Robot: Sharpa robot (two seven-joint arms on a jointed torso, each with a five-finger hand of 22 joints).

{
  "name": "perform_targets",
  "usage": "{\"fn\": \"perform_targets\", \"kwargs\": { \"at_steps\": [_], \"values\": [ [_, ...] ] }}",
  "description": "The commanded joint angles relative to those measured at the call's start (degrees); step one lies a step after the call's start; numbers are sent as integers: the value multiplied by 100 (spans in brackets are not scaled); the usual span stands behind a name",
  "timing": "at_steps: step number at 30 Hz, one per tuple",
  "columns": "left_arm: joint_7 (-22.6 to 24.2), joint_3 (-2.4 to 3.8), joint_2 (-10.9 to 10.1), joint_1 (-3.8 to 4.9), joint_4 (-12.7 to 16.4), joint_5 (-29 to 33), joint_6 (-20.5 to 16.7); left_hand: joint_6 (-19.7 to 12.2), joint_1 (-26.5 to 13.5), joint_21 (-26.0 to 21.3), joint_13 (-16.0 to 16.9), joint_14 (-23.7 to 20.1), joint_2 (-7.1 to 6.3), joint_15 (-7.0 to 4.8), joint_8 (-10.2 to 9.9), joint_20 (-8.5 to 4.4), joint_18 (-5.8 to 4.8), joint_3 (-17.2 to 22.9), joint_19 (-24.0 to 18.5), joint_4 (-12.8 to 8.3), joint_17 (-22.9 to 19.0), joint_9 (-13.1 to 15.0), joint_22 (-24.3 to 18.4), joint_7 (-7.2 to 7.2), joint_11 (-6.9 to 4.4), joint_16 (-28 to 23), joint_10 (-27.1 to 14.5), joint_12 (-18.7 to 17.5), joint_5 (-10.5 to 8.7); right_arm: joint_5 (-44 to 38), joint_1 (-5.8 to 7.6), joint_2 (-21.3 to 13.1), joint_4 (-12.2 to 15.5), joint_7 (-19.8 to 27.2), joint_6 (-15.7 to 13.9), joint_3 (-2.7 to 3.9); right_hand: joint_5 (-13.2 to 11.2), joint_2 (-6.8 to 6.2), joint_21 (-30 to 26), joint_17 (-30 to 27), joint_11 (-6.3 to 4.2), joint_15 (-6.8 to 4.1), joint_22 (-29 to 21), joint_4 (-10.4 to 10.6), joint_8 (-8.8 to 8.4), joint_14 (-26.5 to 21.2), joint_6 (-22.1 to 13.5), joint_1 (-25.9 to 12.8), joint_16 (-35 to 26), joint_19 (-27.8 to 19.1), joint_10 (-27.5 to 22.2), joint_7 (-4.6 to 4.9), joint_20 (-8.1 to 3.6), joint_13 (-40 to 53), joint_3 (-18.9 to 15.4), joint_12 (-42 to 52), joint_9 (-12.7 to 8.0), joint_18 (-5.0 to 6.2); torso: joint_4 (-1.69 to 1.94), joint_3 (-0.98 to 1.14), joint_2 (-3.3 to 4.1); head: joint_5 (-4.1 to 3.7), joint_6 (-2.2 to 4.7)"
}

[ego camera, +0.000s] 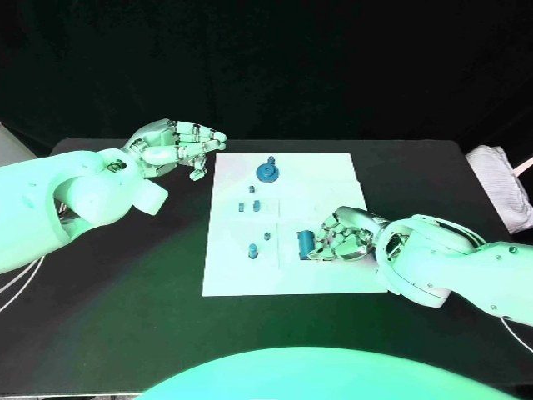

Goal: Assemble the parts on the task board

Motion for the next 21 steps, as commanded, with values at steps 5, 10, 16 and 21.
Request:
{"fn": "perform_targets", "kwargs": {
  "at_steps": [5,10,16,21],
  "values": [
    [20,-2,17,-2,-9,33,86,-23,-63,-35,2,-14,20,25,43,0,12,45,-27,7,8,-10,-8,59,6,-19,-34,28,-1,226,-7,-9,2,-9,-138,1,35,26,20,1252,-30,-26,1447,111,-23,554,31,-203,2,540,477,-13,-28,1377,64,38,-28,-85,-11,11,-1,8,8],
    [11,-8,32,-2,-33,19,77,-23,-63,-35,2,-14,20,25,43,0,12,45,-27,7,8,-10,-8,59,6,-19,-34,28,-1,527,-7,-89,32,104,14,2,50,-1,18,1248,-28,-24,1447,109,-21,553,30,-263,-1,540,477,-10,-26,1377,55,39,-31,-85,1,-5,-5,-16,13],
    [16,-13,71,-5,-63,-12,81,-23,-67,-35,2,-14,25,25,47,0,12,48,-27,8,9,-10,-9,58,6,-20,-35,31,-1,820,-3,-290,153,358,123,6,59,-33,-2,1238,-25,-20,1441,105,-21,551,24,-309,-6,535,465,-6,-24,1364,46,14,-34,-81,-16,1,-13,-23,41],
    [40,-15,70,-6,-68,-16,66,-23,-67,-35,2,-14,25,25,47,0,12,48,-27,8,9,-10,-9,58,6,-20,-35,31,-1,966,60,-609,290,776,-245,9,70,-135,-130,1183,70,50,1405,64,-198,538,-248,-261,-36,505,381,112,22,1286,112,-141,-121,-57,-42,-15,-40,-62,59]
  ]
}}
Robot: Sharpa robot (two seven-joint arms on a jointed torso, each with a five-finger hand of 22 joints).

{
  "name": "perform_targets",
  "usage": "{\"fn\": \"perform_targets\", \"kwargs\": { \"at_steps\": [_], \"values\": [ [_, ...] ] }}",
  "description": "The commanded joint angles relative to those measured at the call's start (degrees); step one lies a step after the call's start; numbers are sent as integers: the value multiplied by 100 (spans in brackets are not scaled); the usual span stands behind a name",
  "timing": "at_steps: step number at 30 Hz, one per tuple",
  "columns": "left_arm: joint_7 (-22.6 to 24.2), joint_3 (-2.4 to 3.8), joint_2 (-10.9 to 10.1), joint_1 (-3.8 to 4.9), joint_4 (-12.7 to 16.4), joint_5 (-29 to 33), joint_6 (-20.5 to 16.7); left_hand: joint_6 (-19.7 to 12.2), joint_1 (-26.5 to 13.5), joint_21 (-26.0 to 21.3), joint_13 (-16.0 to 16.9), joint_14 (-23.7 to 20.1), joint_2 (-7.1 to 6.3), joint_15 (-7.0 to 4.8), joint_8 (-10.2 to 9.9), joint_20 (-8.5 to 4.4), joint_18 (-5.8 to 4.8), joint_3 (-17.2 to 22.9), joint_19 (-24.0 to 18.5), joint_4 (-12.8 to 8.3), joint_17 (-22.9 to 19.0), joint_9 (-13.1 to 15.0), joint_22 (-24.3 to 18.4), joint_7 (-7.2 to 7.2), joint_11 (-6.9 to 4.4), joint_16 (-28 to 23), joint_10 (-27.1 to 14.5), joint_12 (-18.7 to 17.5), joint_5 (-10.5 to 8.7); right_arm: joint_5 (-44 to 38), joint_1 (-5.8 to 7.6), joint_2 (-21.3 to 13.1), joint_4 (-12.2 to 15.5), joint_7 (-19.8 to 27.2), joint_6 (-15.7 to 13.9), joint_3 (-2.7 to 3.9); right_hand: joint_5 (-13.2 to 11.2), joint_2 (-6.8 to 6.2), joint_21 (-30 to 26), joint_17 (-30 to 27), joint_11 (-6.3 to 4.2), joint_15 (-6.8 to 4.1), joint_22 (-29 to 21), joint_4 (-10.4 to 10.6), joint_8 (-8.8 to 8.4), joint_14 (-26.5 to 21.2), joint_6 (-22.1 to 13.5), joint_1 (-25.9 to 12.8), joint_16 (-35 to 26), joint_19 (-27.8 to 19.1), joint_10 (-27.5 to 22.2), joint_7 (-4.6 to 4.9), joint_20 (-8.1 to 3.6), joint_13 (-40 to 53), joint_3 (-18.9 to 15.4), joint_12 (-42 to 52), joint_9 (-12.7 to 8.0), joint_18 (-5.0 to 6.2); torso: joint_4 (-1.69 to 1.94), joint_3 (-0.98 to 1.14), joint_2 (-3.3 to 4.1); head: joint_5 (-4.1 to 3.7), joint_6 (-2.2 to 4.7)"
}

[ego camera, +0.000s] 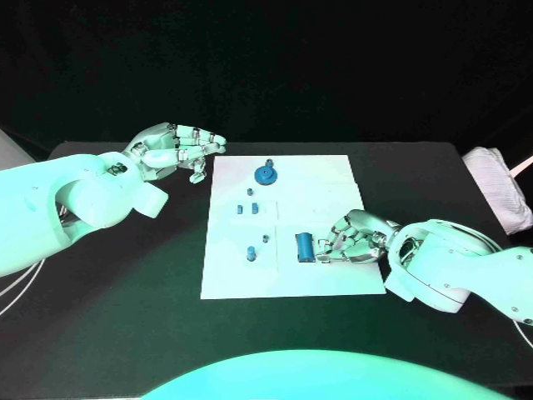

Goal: Assemble the parts on the task board

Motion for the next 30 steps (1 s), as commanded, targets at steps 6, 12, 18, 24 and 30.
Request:
{"fn": "perform_targets", "kwargs": {
  "at_steps": [6,12,18,24,30],
  "values": [
    [135,-1,-19,-8,21,1,-1,-15,-55,1,18,-6,4,16,43,-3,5,47,4,-18,12,-5,19,48,-9,-18,47,92,-1,14,120,-557,115,812,-708,4,107,-189,-280,1117,213,173,1346,-174,-378,522,-369,347,-76,451,265,211,131,1197,265,-234,-186,-17,-80,-25,-72,-64,-18],
    [225,-7,-47,-26,54,49,-53,-9,-64,6,27,-5,-3,9,55,-7,4,51,9,-22,15,-5,23,40,-18,-20,92,124,-2,-720,147,-969,41,658,-914,1,61,-277,-283,1122,243,201,1346,-138,-432,522,-357,303,-74,451,233,241,159,1171,258,-285,-217,-17,-160,-17,-118,-133,-22],
    [243,-11,-46,-73,76,63,-29,17,-70,-8,34,-7,2,2,78,-13,8,62,-2,-24,16,0,12,27,-28,-25,128,150,0,-1384,143,-1202,-80,172,-860,-3,-12,-356,-400,1023,265,224,1314,11,-508,496,-345,98,-133,425,42,261,191,989,179,-633,-252,5,-169,-20,-144,-185,-26],
    [227,-12,-49,-102,82,66,8,17,-71,-13,35,-8,0,1,79,-14,9,63,-5,-25,16,-1,8,27,-30,-26,132,153,-1,-1682,96,-1251,-144,-218,-632,-6,81,-348,-379,1035,246,212,1321,19,-507,499,-254,-125,-131,432,57,234,193,983,35,-632,-246,1,-163,-15,-135,-199,-29],
    [209,-13,-63,-115,88,67,30,9,-74,-15,36,-9,-4,-1,77,-15,10,63,-7,-25,16,-3,7,28,-30,-27,138,157,-1,-1658,-57,-1126,-224,-474,-455,-11,415,-277,-360,1058,221,190,1328,25,-507,506,-203,-328,-122,441,80,208,173,989,-223,-611,-232,-3,-165,-11,-123,-201,-14]
  ]
}}
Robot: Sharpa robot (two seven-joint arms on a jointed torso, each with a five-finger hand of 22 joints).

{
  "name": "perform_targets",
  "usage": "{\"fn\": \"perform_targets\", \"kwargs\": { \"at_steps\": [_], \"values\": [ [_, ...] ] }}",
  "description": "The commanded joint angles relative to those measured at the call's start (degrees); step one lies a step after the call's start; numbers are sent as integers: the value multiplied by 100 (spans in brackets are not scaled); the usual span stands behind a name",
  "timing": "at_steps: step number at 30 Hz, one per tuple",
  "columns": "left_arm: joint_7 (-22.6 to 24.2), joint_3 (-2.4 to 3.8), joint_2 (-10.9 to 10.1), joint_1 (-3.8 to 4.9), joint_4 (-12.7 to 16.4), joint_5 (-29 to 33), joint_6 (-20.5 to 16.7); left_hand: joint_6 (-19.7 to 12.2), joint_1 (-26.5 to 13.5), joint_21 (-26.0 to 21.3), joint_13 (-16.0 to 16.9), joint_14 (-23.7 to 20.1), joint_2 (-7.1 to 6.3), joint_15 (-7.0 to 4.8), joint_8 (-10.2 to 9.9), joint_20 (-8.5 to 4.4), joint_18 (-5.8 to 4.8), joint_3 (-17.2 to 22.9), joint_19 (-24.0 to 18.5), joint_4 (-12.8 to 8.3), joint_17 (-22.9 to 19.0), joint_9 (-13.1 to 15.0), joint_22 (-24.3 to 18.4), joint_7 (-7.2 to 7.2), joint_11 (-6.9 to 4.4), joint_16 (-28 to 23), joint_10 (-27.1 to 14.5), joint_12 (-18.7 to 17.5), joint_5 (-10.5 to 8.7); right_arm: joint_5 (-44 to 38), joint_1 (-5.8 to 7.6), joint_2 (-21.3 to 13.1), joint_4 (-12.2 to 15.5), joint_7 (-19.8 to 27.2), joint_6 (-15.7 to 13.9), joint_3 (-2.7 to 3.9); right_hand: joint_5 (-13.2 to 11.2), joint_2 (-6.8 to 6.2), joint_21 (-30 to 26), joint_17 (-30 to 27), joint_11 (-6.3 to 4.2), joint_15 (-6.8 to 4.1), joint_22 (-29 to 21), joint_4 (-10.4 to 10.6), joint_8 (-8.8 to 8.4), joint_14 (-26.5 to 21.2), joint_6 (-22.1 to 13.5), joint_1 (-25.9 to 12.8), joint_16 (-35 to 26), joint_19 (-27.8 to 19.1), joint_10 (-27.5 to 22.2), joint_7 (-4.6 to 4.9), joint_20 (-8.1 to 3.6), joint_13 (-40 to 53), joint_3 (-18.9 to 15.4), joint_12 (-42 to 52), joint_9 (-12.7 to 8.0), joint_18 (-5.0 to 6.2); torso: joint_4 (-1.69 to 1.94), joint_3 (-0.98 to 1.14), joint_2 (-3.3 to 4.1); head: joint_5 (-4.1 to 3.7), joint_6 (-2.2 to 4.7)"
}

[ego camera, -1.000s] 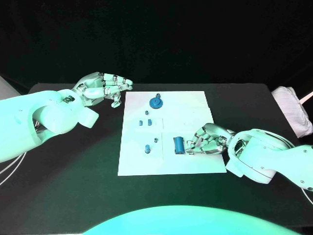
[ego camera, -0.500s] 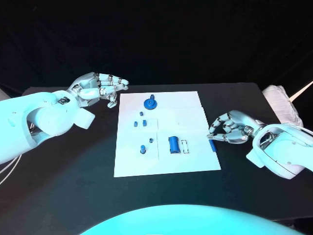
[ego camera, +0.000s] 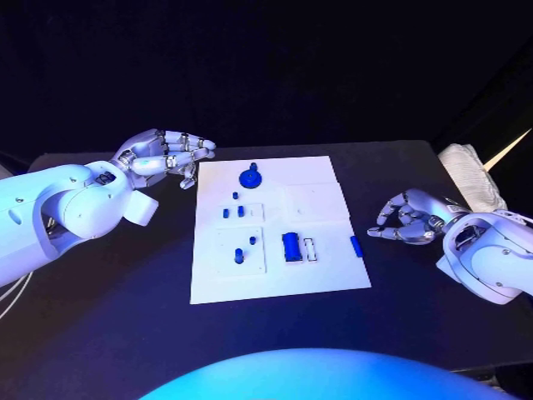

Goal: Assemble the parts on the task board

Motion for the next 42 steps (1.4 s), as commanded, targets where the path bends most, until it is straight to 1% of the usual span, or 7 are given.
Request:
{"fn": "perform_targets", "kwargs": {
  "at_steps": [1,8,15,20,23,34,42],
  "values": [
    [72,3,-7,-7,18,48,60,8,-75,-15,7,-9,-4,-1,22,-15,10,32,-7,7,6,-4,-7,28,-10,-27,32,24,-1,-238,-72,94,-51,-386,264,-6,37,20,53,1081,-5,-8,1337,3,-27,502,56,-92,5,462,93,0,16,997,-57,33,4,-11,-2,5,15,-3,9],
    [58,3,-28,-11,25,48,69,4,-76,-40,6,-11,-3,-2,22,-17,16,36,-26,6,6,-5,-26,29,-10,-30,32,25,0,-124,-239,331,-172,-480,358,-11,85,113,141,1164,-7,-9,1363,4,-53,522,51,-209,53,484,149,-1,11,1048,-152,130,-2,-28,3,6,19,-4,-13],
    [47,3,-31,-12,26,48,76,3,-75,-38,5,-13,-2,-3,24,-18,15,40,-24,4,6,-6,-24,28,-10,-32,30,25,0,5,-314,497,-203,-449,332,-11,138,173,146,1167,-9,-11,1365,-5,-62,523,60,-218,55,486,161,-4,10,1058,-163,149,-4,-29,7,7,14,6,-31],
    [41,3,-33,-12,24,48,69,3,-74,-44,5,-14,-1,-3,25,-18,17,43,-29,2,6,-6,-29,28,-10,-33,28,24,1,51,-370,584,-237,-434,324,-10,173,247,155,1175,-21,-20,1370,-60,-78,524,94,-13,59,489,175,-16,2,1069,-108,171,-11,-30,-1,8,10,22,-7],
    [39,4,-34,-12,24,48,66,3,-73,-48,4,-14,-1,-3,25,-19,18,43,-33,2,6,-6,-33,28,-10,-33,27,23,1,61,-401,620,-253,-433,328,-10,-96,314,169,1180,-26,-27,1376,-79,-115,525,133,223,61,493,180,-20,-6,1073,23,177,-31,-33,-2,5,9,21,-14],
    [25,4,-36,-12,28,48,66,1,-73,-52,2,-16,-1,-3,27,-20,18,48,-36,-1,6,-7,-35,30,-8,-35,16,19,1,68,-440,745,-331,-437,277,-9,-232,423,212,1210,-74,-65,1391,-148,-179,532,254,622,77,504,206,-72,-37,1096,489,217,-78,-42,7,5,15,14,-28],
    [14,4,-46,-12,35,48,68,1,-73,-52,2,-16,-1,-3,27,-20,18,48,-36,-1,6,-7,-35,30,-8,-35,16,19,1,69,-448,815,-456,-454,178,-9,216,334,243,1227,-110,-96,1401,-198,-208,535,342,707,85,513,219,-110,-66,1108,1016,235,-98,-48,9,3,12,20,-48]
  ]
}}
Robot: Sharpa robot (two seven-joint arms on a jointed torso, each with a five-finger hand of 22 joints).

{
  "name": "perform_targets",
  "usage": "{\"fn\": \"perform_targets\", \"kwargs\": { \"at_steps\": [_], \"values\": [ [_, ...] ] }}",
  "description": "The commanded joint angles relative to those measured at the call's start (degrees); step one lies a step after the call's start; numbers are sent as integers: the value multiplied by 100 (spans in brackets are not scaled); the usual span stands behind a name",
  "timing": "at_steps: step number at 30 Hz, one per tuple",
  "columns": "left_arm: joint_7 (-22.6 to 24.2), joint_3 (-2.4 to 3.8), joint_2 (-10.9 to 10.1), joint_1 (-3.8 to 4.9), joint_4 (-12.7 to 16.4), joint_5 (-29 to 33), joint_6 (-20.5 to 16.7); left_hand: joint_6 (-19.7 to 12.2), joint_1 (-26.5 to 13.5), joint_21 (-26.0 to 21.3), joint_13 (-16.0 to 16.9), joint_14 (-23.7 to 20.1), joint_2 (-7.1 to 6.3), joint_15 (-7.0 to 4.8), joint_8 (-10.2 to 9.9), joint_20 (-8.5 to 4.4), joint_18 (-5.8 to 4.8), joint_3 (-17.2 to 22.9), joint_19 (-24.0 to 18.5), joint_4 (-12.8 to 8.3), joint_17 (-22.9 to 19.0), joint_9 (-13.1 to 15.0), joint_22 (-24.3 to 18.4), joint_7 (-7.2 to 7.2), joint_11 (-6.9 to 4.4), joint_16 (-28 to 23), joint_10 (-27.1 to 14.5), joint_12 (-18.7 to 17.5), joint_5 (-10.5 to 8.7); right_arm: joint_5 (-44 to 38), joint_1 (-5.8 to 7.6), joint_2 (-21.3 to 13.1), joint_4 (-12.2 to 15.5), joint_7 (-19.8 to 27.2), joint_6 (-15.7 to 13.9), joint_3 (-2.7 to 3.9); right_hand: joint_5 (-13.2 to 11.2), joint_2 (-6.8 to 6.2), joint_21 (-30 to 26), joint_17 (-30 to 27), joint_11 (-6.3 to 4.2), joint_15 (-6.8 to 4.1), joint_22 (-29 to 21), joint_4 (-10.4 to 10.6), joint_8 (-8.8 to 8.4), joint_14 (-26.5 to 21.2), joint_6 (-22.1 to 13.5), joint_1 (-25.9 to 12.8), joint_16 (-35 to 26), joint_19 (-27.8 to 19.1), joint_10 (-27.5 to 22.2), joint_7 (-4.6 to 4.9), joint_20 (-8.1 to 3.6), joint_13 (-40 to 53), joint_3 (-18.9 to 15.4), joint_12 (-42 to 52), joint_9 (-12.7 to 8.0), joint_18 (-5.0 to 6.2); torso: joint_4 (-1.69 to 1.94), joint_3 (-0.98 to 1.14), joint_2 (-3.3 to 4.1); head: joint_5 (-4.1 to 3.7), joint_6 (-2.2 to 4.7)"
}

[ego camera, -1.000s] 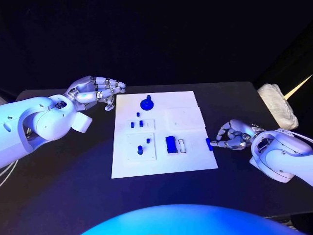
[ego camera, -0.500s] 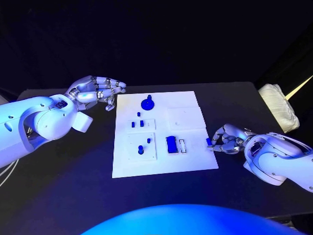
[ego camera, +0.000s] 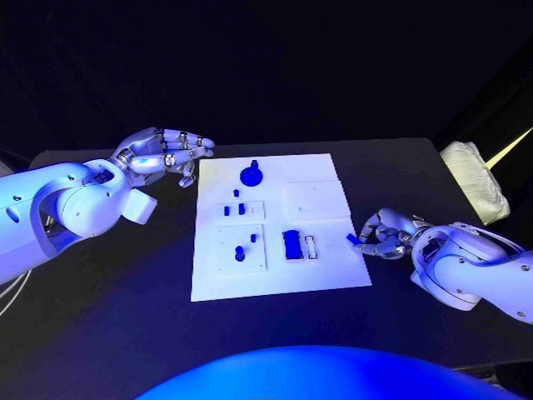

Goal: Assemble the parts on the task board

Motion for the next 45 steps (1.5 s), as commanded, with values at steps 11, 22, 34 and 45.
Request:
{"fn": "perform_targets", "kwargs": {
  "at_steps": [11,22,34,45],
  "values": [
    [19,4,-2,-3,9,36,69,-3,-56,-17,1,-18,23,-2,29,-20,17,52,-36,1,9,-9,-8,32,-6,-38,10,17,1,129,-21,-69,38,68,-411,-10,306,-293,75,1252,-89,-86,1418,-228,122,540,82,-323,50,526,273,-50,-73,1139,1236,81,122,-58,0,3,-13,30,8],
    [12,3,43,-3,-34,37,70,-9,-68,-24,-1,-20,30,0,31,-21,18,59,-42,7,9,-11,-14,36,-4,-41,4,17,1,381,305,-356,282,182,-698,-5,270,-353,99,1255,-102,-94,1424,-282,197,541,114,-539,51,530,280,-71,-78,1142,1448,86,178,-62,12,-11,-36,25,59],
    [-4,3,91,-3,-45,37,88,-9,-68,-24,-1,-20,30,0,31,-21,18,59,-42,7,9,-11,-14,36,-4,-41,4,17,1,745,379,83,537,122,-283,-8,167,-420,107,1251,-113,-106,1426,-321,277,540,120,-854,48,532,301,-80,-92,1157,1597,111,238,-64,7,-7,-16,30,73],
    [-13,3,80,-3,-22,37,88,-9,-68,-24,-1,-20,30,0,31,-21,18,59,-42,7,9,-11,-14,36,-4,-41,4,17,1,1072,206,565,430,-40,-204,-8,147,-418,106,1237,-129,-120,1426,-263,353,537,171,-1182,39,532,333,-104,-100,1186,1637,166,282,-64,-2,1,-15,53,36]
  ]
}}
